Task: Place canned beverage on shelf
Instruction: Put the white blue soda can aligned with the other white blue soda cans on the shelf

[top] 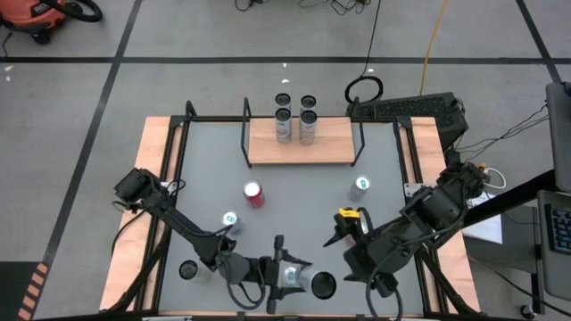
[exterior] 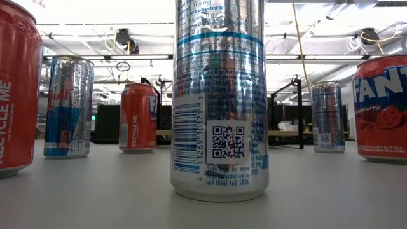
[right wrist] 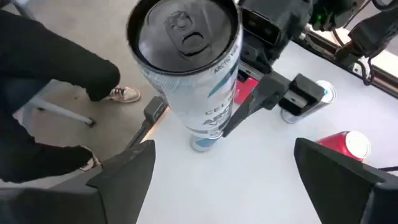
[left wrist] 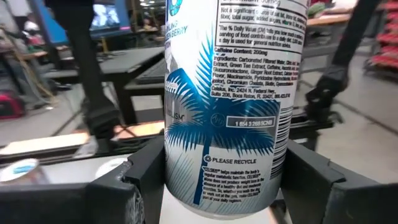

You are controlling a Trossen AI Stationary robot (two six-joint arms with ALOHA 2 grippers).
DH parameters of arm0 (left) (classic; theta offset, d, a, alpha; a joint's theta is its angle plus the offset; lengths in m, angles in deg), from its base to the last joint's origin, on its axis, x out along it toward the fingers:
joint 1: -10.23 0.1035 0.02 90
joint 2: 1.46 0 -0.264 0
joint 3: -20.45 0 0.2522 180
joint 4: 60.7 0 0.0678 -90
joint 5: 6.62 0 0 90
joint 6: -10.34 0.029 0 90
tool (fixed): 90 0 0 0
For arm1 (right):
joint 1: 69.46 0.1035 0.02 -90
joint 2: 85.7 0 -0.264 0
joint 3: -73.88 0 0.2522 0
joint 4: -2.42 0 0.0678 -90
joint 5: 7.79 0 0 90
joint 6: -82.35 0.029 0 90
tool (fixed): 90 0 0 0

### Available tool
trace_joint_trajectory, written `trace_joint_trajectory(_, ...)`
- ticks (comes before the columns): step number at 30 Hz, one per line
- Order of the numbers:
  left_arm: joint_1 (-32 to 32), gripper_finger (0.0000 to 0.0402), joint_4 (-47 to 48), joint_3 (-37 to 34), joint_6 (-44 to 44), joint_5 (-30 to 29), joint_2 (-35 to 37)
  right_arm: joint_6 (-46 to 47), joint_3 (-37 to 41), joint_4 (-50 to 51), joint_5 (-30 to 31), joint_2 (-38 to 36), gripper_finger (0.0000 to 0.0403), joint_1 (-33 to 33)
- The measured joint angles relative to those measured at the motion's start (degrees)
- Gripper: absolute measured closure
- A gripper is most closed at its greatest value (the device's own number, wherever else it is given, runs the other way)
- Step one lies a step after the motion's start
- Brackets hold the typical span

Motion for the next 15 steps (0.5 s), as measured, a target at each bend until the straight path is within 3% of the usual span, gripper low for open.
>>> trace_joint_trajectory(8, 1.14, 0.0167, -1.38, 0.00, -3.29, 7.60, 0.02, -4.75, 0.04, -0.92, -7.11, -0.05, 0.0053, 0.55)
trace_joint_trajectory(15, 1.23, 0.0167, -1.87, 0.00, -5.07, 13.55, 0.04, -6.84, 3.49, -3.41, -8.89, -1.09, 0.0053, 1.10)
